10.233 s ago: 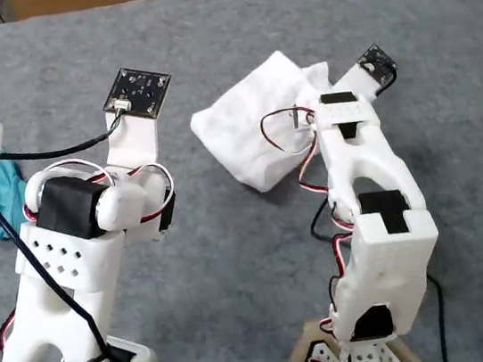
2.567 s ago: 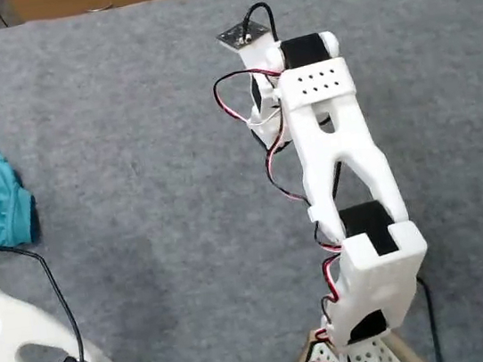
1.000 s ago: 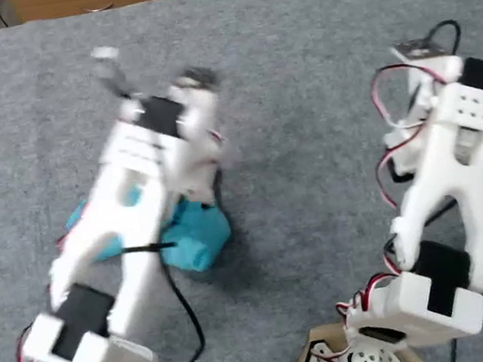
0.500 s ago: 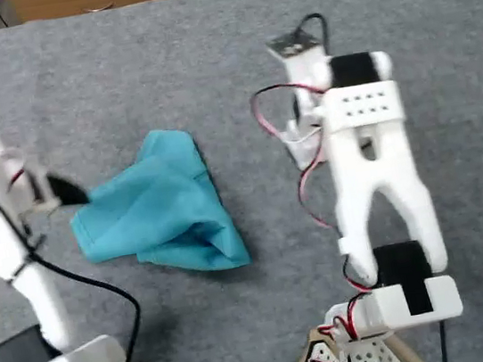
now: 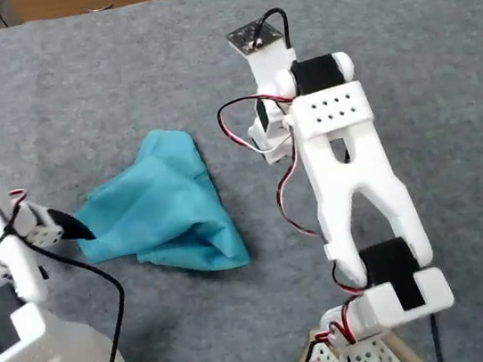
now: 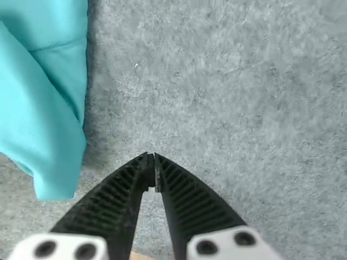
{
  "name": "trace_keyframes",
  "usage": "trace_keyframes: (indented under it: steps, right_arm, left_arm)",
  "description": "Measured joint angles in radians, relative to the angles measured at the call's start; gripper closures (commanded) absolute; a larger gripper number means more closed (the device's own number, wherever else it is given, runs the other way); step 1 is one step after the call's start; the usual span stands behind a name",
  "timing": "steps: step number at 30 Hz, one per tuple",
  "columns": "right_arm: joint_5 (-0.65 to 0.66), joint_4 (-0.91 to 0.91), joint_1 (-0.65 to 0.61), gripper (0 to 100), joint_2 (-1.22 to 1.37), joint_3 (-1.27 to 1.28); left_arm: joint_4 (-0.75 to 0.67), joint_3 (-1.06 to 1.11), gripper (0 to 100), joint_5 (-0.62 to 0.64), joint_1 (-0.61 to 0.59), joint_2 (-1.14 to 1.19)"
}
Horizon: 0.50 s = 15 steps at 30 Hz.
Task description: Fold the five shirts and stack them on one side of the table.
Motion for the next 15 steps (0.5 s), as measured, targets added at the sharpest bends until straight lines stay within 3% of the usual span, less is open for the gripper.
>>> trace_keyframes:
  steps: [6,11,15]
  right_arm:
    - [0.000,0.000,0.000,99.0,0.032,0.000]
    - [0.000,0.000,0.002,99.0,0.034,0.000]
    - [0.000,0.000,0.002,99.0,0.034,0.000]
  left_arm:
    - [-0.040,0.005,97,0.035,0.103,0.012]
    - [-0.133,0.041,98,0.041,0.132,0.014]
    - [-0.126,0.015,98,0.041,0.098,0.015]
